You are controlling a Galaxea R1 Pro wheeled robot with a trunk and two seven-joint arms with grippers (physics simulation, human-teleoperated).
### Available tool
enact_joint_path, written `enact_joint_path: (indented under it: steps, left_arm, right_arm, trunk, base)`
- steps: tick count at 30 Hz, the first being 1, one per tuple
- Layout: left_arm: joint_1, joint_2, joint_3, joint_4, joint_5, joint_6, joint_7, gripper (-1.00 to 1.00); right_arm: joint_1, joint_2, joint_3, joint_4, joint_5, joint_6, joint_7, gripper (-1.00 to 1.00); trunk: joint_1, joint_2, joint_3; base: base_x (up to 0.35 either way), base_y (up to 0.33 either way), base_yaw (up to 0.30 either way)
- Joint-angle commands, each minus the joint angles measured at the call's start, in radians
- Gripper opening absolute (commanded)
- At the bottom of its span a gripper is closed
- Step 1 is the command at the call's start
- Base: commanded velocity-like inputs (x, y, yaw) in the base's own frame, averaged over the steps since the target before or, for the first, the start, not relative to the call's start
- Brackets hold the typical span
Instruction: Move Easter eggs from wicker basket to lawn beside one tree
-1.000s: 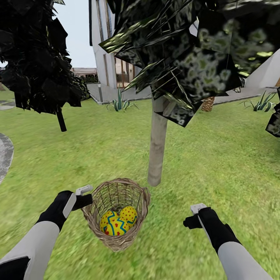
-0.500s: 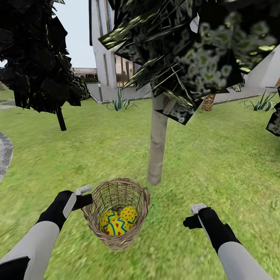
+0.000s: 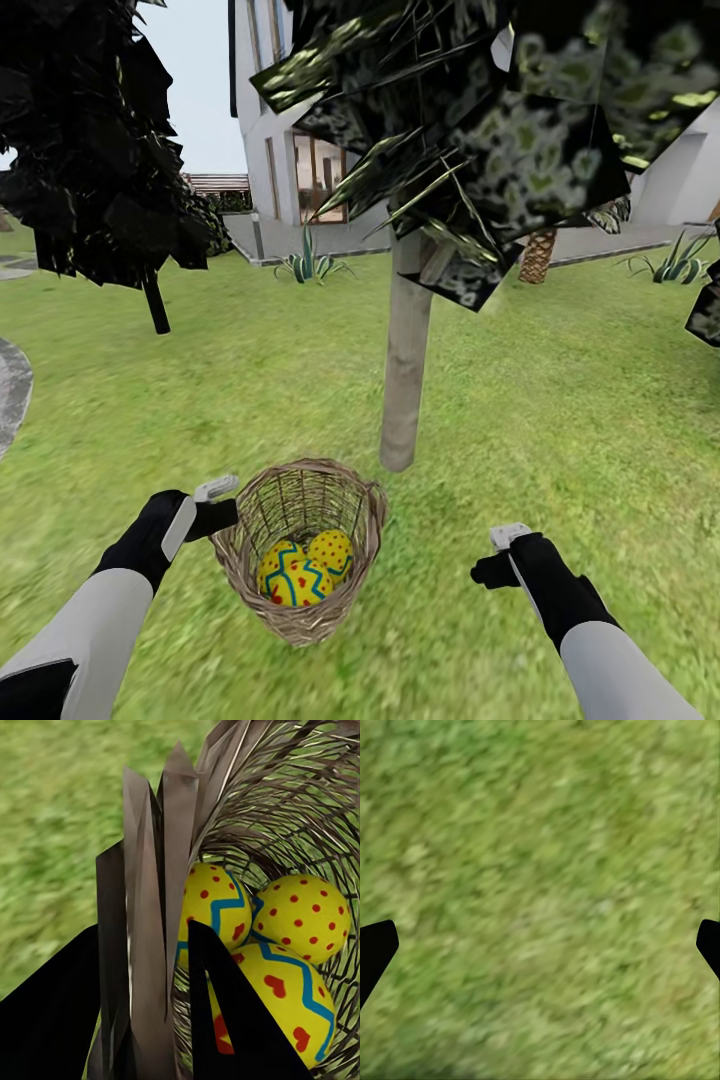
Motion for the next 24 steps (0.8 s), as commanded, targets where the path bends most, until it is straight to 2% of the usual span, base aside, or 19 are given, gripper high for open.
enact_joint_path:
  steps: [1,22,24]
  left_arm:
    - [-0.001,0.000,0.004,-0.001,0.012,0.005,0.000,-1.00]
    - [-0.001,0.000,0.004,-0.001,0.012,0.005,0.000,-1.00]
    - [-0.001,0.001,0.005,-0.001,0.012,0.005,0.000,-1.00]
  right_arm:
    - [0.000,0.001,-0.003,-0.001,0.010,0.003,0.009,1.00]
    - [0.000,0.002,-0.002,0.011,0.010,0.003,0.009,1.00]
    - [0.000,0.002,-0.002,0.011,0.010,0.003,0.009,1.00]
  trunk:
    - [0.004,-0.008,-0.004]
    - [0.084,-0.155,-0.070]
    - [0.084,-0.155,-0.070]
  base:
    - [0.000,0.000,0.000]
    - [0.000,0.000,0.000]
    - [0.000,0.000,0.000]
